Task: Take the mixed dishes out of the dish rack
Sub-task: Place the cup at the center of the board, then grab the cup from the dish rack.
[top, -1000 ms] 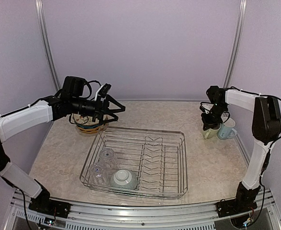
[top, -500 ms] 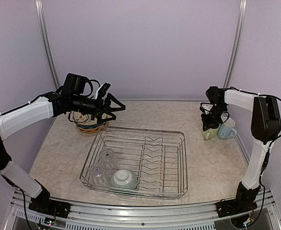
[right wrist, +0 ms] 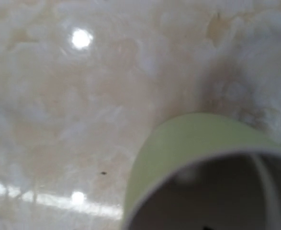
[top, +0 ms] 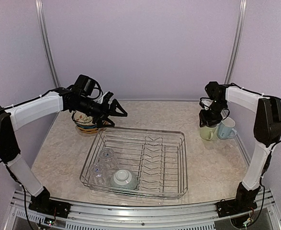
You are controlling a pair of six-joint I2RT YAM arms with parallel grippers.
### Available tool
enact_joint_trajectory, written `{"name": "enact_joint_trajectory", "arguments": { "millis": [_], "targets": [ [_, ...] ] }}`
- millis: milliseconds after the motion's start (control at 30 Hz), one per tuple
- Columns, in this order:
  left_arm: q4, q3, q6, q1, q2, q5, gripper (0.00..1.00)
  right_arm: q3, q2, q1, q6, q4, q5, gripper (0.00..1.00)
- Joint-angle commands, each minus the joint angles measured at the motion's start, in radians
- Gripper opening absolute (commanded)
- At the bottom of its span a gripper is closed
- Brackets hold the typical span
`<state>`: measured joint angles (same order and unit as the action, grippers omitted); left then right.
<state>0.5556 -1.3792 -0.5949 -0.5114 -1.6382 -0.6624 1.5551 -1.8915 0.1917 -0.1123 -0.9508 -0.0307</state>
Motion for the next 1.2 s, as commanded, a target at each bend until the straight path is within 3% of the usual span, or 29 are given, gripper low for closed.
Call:
{"name": "enact_joint_trajectory", "arguments": {
  "millis": [0,167,400,600,800,967,1167],
  "targets": [
    [0.063,-0.033,0.017,0.003,-0.018,0.022,0.99,0.034,0.09,0.037,-0.031,-0.037,0.05,0.55],
    [0.103,-0.055,0.017,0.002,-0.033,0.036,0.99,-0.014,0.19,0.087,-0.079,-0.021,0.095,0.58],
    [0.121,-0.062,0.018,-0.013,-0.044,0.041,0.99,-0.226,0.397,0.201,-0.19,0.129,0.101,0.63],
    [0.148,-0.081,0.035,-0.029,-0.057,0.065,0.99,-0.364,0.548,0.228,-0.272,0.229,0.09,0.64],
    [0.237,-0.127,0.088,-0.093,-0.077,0.237,0.99,-0.455,0.682,0.23,-0.315,0.285,0.102,0.67],
    [0.32,-0.185,0.082,-0.134,-0.108,0.287,0.99,-0.552,0.827,0.23,-0.332,0.352,0.09,0.78],
    [0.383,-0.169,0.026,-0.159,-0.074,0.393,0.99,-0.592,0.881,0.228,-0.328,0.364,0.096,0.82]
  ]
}}
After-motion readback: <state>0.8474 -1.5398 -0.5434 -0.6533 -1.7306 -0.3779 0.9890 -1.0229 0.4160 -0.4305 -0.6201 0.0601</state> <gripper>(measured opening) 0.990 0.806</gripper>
